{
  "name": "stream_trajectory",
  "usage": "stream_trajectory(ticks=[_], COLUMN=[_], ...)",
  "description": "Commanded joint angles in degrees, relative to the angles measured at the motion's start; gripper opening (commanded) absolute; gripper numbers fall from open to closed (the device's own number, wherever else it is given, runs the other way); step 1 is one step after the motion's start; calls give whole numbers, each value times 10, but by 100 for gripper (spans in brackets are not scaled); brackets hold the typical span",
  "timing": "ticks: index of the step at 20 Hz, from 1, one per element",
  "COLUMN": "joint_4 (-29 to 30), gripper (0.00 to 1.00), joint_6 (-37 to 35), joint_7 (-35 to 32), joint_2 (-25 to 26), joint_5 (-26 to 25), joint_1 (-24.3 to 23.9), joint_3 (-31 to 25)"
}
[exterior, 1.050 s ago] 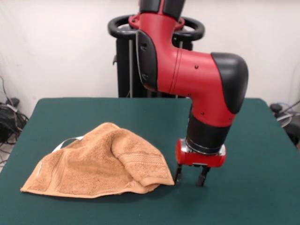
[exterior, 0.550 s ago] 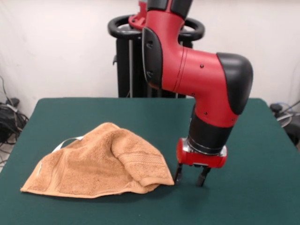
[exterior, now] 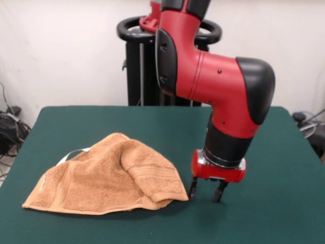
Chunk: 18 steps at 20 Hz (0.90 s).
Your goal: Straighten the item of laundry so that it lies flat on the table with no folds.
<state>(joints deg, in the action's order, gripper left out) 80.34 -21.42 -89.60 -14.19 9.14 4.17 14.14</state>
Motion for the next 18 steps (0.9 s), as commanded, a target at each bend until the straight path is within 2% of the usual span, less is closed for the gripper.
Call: stream_trajectory(ticks=[1,6,9,12,18], joint_4=[-40,-92,-141,-174,-160], gripper=[100,100,100,100,100], joint_6=[-14,-66,-140,-200,-195], joint_7=[-170,-193,-197,-191,-173], joint_2=[82,130,148,135,109], joint_5=[23,25,23,28,21], joint_1=[11,57,70,62,55], joint_3=[64,149,195,206,191])
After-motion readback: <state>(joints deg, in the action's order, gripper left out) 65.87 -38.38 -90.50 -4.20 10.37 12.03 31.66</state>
